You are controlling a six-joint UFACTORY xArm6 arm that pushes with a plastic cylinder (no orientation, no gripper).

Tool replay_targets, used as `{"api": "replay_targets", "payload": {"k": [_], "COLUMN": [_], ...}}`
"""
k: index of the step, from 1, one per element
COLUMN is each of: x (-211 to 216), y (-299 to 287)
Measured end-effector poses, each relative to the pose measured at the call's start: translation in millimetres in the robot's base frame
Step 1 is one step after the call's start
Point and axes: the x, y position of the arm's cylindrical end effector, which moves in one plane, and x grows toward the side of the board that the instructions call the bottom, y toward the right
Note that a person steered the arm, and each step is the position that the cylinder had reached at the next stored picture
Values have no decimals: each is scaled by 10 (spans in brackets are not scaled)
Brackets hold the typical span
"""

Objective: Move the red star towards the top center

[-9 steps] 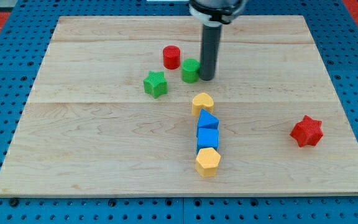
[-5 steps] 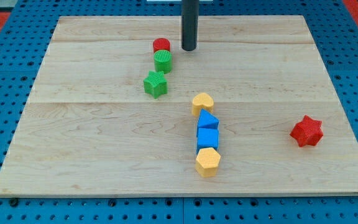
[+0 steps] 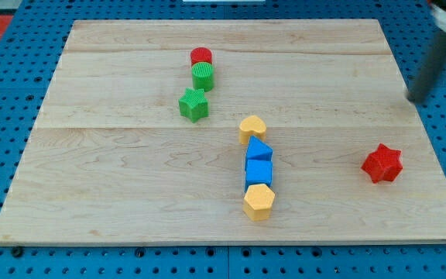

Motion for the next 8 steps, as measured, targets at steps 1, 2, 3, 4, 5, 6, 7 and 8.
{"api": "replay_targets", "payload": {"k": [1, 2, 3, 4, 5, 6, 7, 8], "x": [695, 890, 480, 142, 637, 946, 338, -357], "y": [133, -426, -774, -1006, -412, -905, -1395, -1744]}}
